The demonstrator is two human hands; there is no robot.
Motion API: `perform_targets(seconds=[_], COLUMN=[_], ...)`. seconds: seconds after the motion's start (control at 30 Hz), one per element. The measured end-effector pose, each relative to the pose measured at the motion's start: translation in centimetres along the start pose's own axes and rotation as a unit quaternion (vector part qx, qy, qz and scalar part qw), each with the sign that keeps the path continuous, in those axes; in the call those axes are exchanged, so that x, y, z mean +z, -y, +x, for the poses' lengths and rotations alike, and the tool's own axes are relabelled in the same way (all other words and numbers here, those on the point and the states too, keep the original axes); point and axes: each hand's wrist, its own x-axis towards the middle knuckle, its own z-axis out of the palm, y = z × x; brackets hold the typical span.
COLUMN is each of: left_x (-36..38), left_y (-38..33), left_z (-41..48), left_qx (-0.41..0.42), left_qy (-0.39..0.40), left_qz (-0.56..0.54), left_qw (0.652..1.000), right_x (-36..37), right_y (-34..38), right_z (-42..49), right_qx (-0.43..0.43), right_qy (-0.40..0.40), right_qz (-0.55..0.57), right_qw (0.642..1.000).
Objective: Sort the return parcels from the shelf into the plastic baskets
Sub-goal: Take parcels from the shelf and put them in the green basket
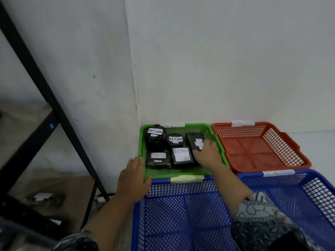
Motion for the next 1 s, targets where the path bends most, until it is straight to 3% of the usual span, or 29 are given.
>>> perform_targets(seconds=[0.27,0.5,0.67,1.0], left_x=[-7.6,-16.6,-23.3,-36.3], left_y=[0.6,3.9,8.1,16.8], left_z=[-7.0,-18.8,-27.0,-36.6], left_qx=[0.031,0.084,0.109,0.033], left_qy=[-0.044,-0.19,-0.239,-0.32], left_qz=[0.053,0.072,0.085,0.13], left_qw=[0.997,0.976,0.961,0.938], right_x=[-4.5,-3.1,-2.7,-4.6], right_y=[7.0,14.8,21.7,35.9], right_z=[-10.3,-24.9,-34.7,-47.0], right_qx=[-0.167,-0.283,-0.352,-0.462], right_qy=[-0.071,-0.122,-0.145,-0.182], right_qz=[-0.048,-0.05,-0.033,-0.002], right_qw=[0.982,0.95,0.924,0.868])
